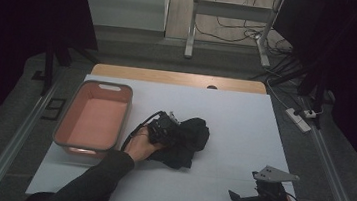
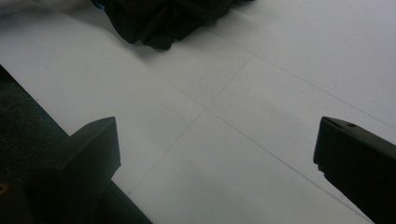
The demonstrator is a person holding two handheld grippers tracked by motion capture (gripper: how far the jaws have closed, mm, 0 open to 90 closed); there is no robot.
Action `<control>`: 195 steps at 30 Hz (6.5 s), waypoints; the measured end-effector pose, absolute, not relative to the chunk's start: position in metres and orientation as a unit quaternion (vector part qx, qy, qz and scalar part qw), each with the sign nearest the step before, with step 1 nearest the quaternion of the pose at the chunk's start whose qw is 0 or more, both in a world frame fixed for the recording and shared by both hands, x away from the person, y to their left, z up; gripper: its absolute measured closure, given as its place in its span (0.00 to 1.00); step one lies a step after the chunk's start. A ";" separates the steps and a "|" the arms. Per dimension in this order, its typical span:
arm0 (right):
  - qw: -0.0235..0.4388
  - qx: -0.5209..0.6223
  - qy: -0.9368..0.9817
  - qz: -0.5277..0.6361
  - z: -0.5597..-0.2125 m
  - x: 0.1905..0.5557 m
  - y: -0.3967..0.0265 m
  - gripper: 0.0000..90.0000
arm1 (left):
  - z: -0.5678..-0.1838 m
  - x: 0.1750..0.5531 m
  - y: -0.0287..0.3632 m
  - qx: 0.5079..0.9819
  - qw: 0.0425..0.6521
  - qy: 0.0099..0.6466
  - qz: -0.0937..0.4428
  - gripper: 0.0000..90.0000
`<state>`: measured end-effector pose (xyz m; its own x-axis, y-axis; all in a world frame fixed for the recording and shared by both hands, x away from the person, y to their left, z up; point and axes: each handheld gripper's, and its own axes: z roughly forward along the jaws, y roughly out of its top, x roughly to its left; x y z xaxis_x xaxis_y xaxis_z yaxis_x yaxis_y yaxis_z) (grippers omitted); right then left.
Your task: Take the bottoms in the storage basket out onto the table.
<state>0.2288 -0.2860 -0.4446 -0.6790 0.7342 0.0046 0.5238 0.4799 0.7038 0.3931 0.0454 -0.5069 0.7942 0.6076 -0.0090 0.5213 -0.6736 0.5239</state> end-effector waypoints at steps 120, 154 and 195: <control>0.151 0.364 0.850 0.348 -0.444 0.229 -0.284 0.00 | -0.455 0.370 0.083 0.881 0.379 0.280 0.022 0.00; 0.147 0.362 0.851 0.350 -0.444 0.229 -0.284 0.00 | -0.446 0.349 0.095 0.880 0.380 0.283 0.021 0.00; 0.146 0.357 0.854 0.348 -0.444 0.230 -0.283 0.00 | -0.442 0.310 0.115 0.863 0.417 0.284 0.021 0.00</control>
